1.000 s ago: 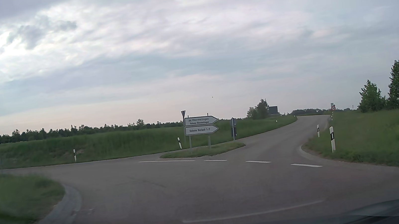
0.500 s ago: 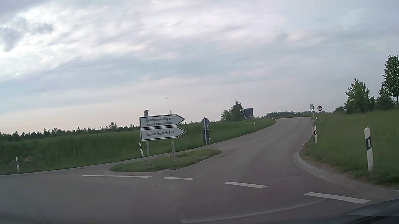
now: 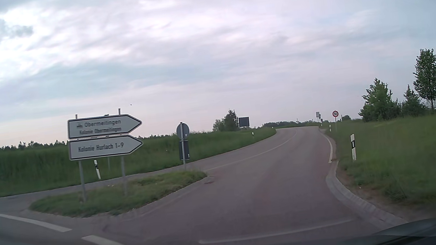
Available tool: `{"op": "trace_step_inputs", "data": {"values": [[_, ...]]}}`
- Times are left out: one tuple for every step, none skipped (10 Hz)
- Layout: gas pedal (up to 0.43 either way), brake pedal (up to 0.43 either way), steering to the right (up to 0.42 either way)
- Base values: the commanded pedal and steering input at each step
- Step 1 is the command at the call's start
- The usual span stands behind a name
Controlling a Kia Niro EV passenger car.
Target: Follow the waypoints while adhering to traffic rules and regulations
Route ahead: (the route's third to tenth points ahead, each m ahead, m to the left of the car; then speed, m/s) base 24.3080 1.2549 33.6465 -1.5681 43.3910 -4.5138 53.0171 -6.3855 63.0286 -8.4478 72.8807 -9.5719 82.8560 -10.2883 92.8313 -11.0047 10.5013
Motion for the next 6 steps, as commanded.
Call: {"op": "trace_step_inputs", "data": {"values": [[0.220, 0.000, 0.082], [0.209, 0.000, 0.083], [0.209, 0.000, 0.084], [0.197, 0.000, 0.084], [0.197, 0.000, 0.083], [0.189, 0.000, 0.083]]}}
